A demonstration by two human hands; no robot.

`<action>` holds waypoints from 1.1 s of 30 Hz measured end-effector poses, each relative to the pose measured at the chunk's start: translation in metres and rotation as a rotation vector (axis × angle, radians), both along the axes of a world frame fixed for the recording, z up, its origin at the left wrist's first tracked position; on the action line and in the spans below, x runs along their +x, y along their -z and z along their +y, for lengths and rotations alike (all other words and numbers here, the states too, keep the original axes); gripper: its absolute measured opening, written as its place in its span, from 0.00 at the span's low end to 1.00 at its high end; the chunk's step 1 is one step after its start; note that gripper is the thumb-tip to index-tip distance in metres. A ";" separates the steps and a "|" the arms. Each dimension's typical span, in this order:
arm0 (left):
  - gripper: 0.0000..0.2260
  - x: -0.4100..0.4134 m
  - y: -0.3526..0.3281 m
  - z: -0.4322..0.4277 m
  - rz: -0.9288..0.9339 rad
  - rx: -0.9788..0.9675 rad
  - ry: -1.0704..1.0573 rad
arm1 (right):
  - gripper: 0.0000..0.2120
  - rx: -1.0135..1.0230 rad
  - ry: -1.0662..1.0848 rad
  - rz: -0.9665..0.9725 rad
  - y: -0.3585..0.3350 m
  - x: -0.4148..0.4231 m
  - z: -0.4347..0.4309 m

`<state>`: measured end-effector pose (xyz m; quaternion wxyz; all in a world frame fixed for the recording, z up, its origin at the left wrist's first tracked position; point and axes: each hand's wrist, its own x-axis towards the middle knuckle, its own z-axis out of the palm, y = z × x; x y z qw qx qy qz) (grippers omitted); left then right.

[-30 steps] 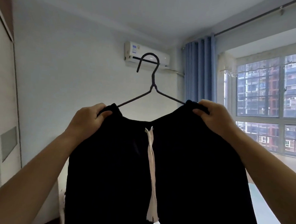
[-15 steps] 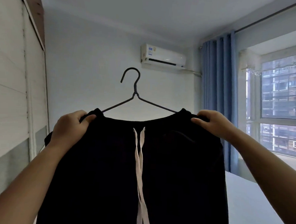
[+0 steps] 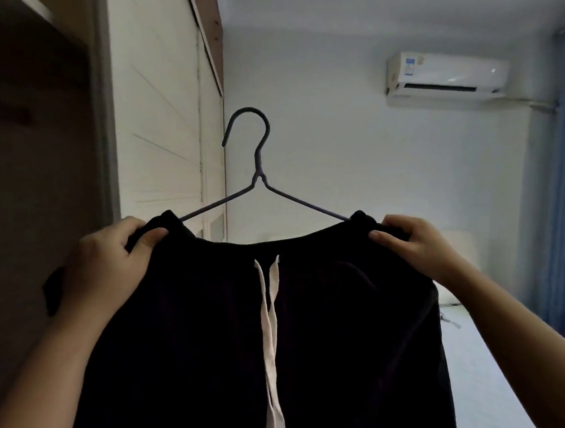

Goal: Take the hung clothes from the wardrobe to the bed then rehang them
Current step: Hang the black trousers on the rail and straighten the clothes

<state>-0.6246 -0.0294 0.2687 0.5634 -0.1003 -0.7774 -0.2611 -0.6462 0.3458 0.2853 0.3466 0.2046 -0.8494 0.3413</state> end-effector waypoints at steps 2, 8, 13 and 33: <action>0.12 0.011 0.008 -0.020 -0.013 0.024 -0.099 | 0.19 0.003 -0.103 -0.036 0.003 -0.006 -0.021; 0.12 0.039 0.021 -0.070 -0.145 0.096 -0.359 | 0.13 0.025 -0.372 -0.282 0.012 -0.017 -0.091; 0.15 0.052 0.024 -0.109 -0.280 0.134 -0.562 | 0.13 -0.044 -0.612 -0.561 0.010 -0.014 -0.149; 0.17 0.145 -0.038 -0.175 0.403 0.060 -1.312 | 0.21 -0.525 -0.770 -0.513 -0.020 -0.016 -0.391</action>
